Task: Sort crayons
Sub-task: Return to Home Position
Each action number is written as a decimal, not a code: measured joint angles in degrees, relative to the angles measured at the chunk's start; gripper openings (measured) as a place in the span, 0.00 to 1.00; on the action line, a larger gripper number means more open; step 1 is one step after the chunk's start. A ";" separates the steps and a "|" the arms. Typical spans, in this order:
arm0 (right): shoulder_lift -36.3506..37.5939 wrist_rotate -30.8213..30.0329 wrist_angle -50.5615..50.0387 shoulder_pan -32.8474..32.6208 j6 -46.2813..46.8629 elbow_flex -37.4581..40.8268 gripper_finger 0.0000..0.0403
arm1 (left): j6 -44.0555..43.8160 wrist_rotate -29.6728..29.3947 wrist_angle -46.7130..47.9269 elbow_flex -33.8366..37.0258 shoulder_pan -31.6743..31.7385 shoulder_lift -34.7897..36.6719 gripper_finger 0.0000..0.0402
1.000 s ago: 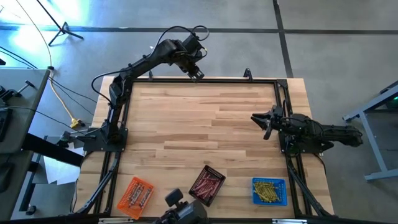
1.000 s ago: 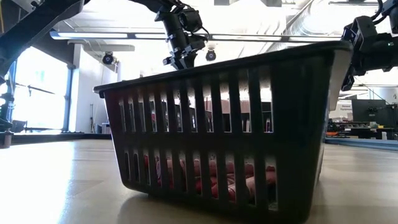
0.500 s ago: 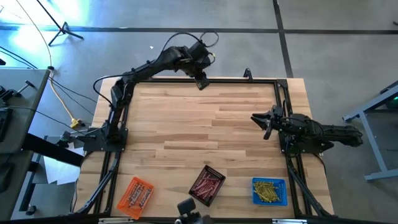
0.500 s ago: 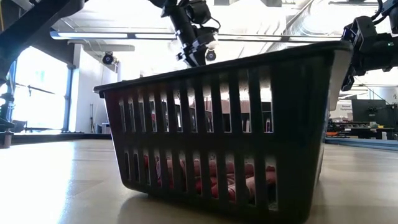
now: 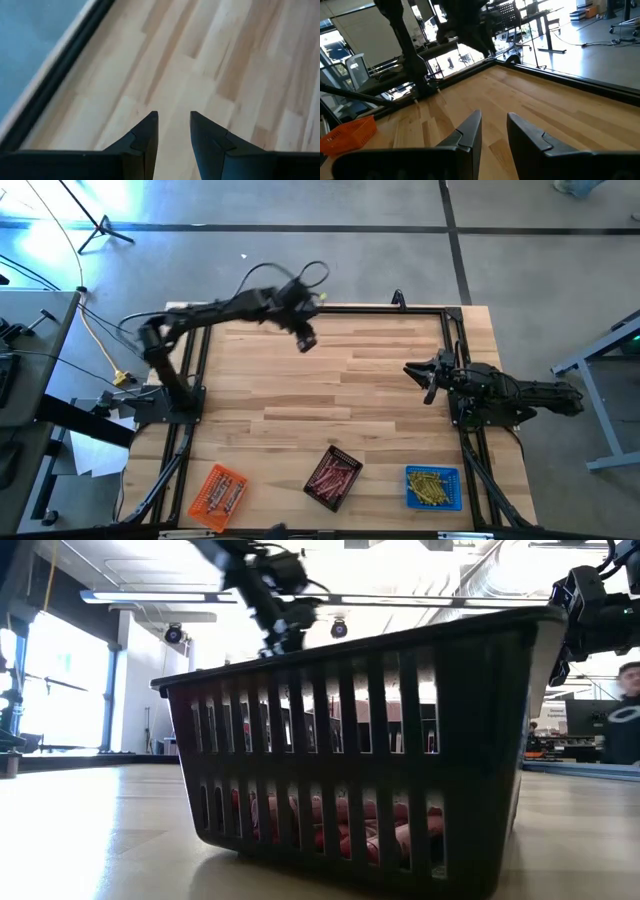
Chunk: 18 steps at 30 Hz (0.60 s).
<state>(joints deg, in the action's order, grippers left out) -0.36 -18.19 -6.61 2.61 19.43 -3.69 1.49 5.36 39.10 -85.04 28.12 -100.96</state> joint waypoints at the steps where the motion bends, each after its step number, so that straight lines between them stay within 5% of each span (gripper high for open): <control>1: 0.00 -0.01 0.00 0.00 0.01 0.01 0.19 | -0.64 0.12 -3.05 4.59 -0.03 2.77 0.25; 9: 0.00 0.01 0.00 -0.02 0.01 0.01 0.19 | -5.79 -0.07 -23.94 34.33 0.87 24.83 0.25; 18: 0.00 0.01 0.00 -0.02 0.01 0.01 0.19 | -5.93 -4.73 -30.09 53.09 1.60 45.98 0.25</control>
<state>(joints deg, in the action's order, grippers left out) -0.36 -18.18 -6.61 2.59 19.44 -3.68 -4.44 0.62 9.00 -31.95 29.71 -54.99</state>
